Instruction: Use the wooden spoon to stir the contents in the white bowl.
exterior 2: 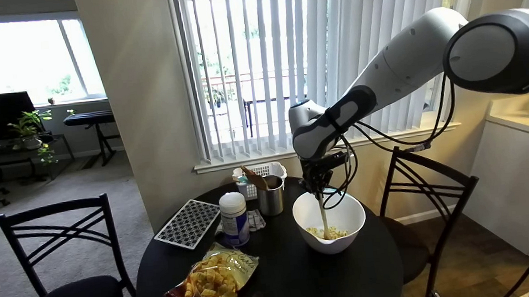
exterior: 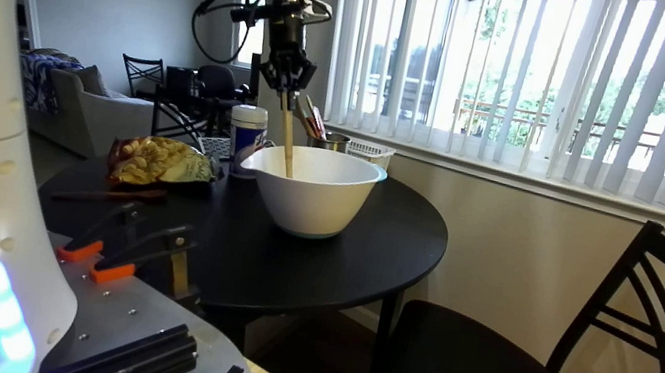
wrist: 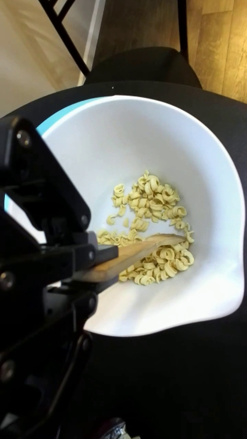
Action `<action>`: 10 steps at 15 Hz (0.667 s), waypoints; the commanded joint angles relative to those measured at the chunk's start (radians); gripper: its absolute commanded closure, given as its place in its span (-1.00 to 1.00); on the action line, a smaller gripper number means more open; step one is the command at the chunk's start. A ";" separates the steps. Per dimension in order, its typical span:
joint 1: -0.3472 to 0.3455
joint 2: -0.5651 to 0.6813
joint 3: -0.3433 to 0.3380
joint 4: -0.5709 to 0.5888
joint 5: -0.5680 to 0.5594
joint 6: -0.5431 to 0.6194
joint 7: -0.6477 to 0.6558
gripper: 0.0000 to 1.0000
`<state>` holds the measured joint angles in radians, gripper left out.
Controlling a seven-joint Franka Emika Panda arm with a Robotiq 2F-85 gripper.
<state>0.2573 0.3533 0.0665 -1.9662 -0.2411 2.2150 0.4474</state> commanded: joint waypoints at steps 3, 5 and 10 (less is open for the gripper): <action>0.006 0.026 0.045 0.021 0.044 0.010 -0.088 0.94; 0.018 0.049 0.052 0.056 0.038 0.000 -0.099 0.94; 0.053 0.116 0.050 0.169 0.010 -0.026 -0.093 0.94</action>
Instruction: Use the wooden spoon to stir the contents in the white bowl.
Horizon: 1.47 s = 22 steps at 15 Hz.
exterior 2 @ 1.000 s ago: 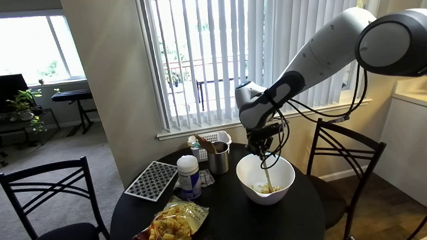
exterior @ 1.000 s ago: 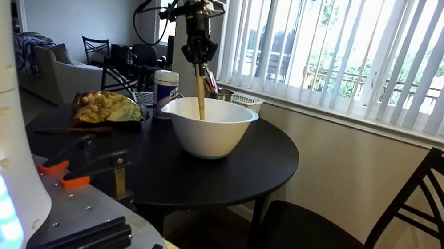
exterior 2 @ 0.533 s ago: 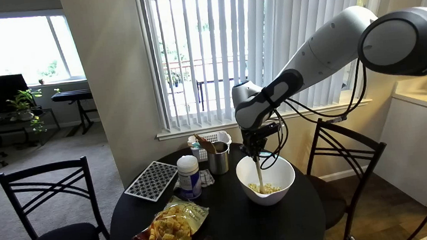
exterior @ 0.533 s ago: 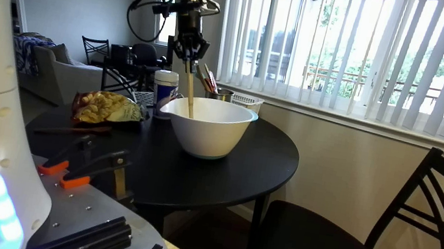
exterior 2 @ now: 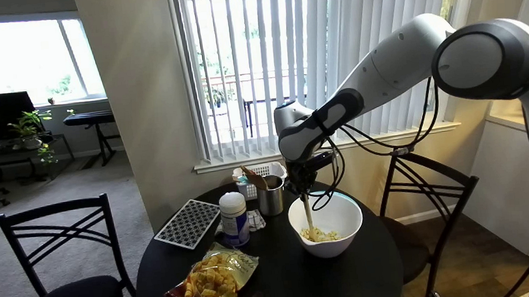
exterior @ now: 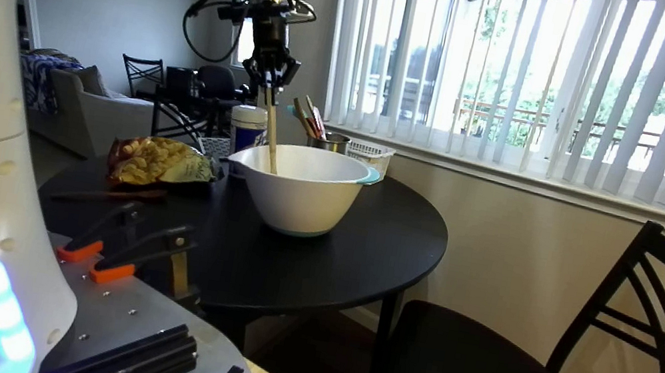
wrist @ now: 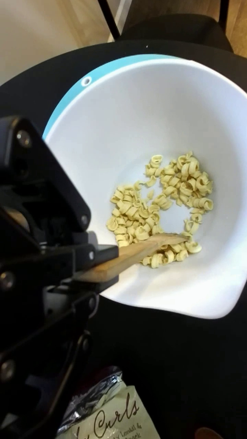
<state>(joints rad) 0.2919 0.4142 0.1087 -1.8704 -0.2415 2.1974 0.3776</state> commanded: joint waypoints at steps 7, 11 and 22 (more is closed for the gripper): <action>0.058 0.126 -0.028 0.180 -0.039 -0.042 0.019 0.94; 0.063 0.150 -0.050 0.209 -0.036 -0.024 0.043 0.94; 0.065 0.200 -0.115 0.285 -0.038 0.008 0.189 0.94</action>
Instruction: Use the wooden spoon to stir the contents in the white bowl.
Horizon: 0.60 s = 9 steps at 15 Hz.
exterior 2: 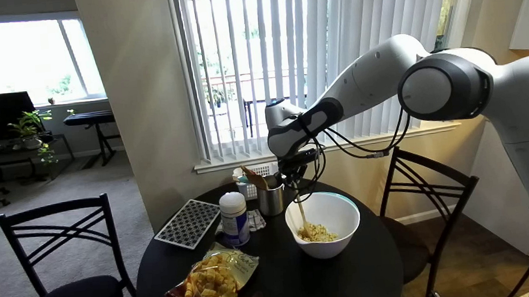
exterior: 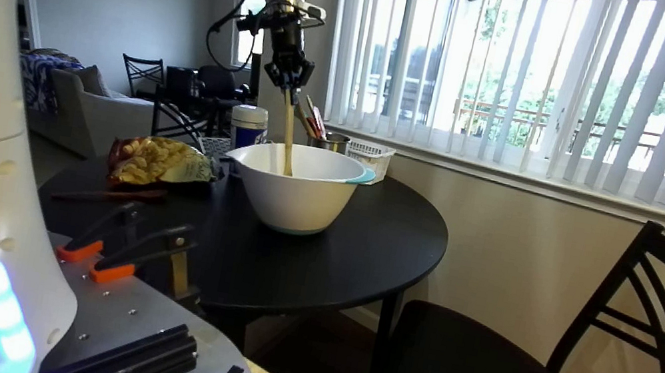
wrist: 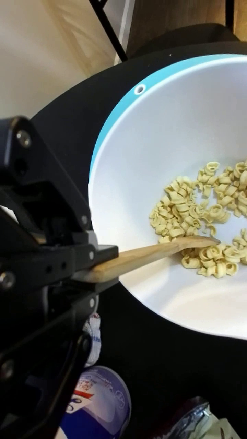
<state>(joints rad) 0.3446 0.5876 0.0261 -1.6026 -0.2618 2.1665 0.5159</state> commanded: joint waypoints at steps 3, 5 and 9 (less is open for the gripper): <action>0.021 0.028 -0.067 0.018 -0.046 0.063 0.106 0.94; 0.025 0.021 -0.089 0.005 -0.073 0.069 0.142 0.94; 0.029 -0.010 -0.107 -0.036 -0.106 0.052 0.200 0.94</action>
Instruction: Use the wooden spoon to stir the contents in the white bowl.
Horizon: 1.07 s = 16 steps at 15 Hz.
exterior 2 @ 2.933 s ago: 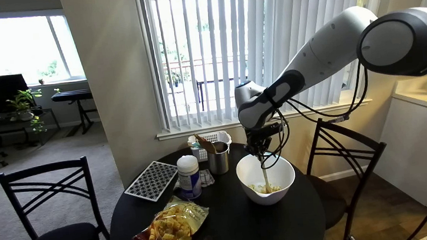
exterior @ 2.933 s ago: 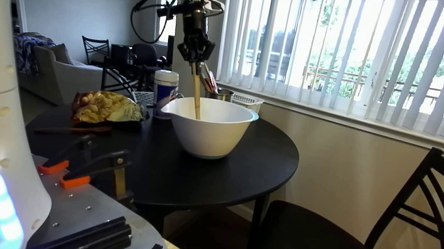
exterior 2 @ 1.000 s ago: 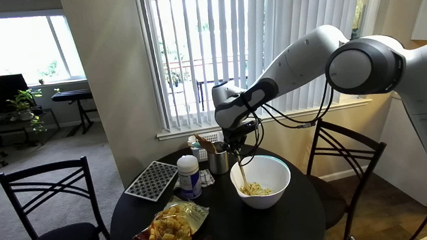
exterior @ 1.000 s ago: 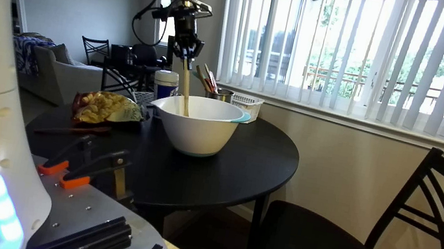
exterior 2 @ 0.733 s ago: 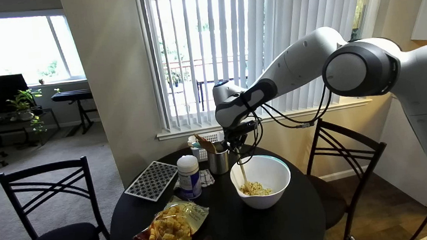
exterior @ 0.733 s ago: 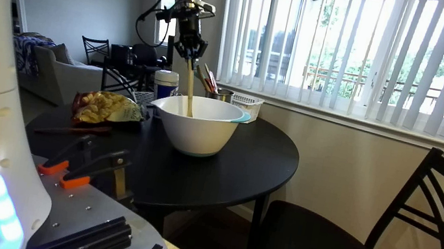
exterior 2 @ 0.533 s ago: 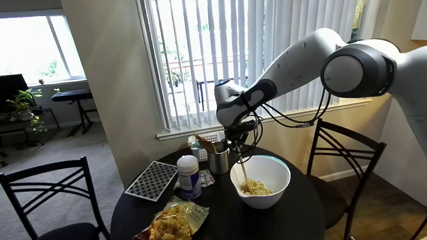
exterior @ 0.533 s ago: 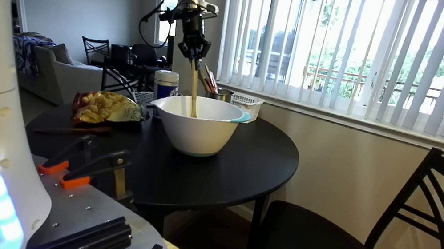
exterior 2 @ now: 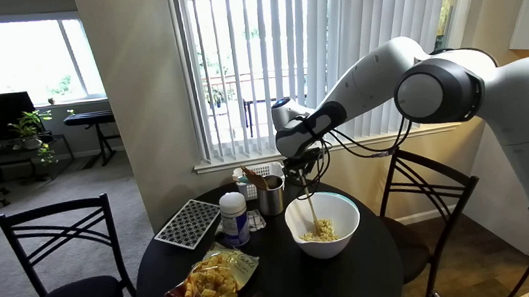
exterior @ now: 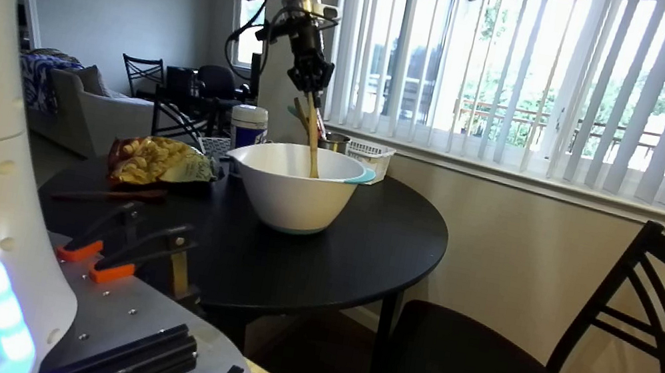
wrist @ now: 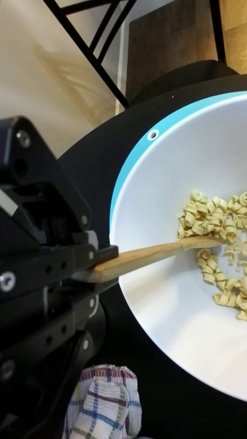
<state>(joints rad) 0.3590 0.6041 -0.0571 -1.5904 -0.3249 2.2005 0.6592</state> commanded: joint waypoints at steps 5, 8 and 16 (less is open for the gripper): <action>0.004 -0.089 -0.014 -0.145 -0.042 0.030 0.084 0.94; -0.015 -0.135 -0.018 -0.237 -0.041 0.065 0.096 0.94; -0.043 -0.253 0.001 -0.442 -0.029 0.176 0.093 0.94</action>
<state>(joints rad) 0.3360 0.4136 -0.0779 -1.9147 -0.3434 2.3217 0.7342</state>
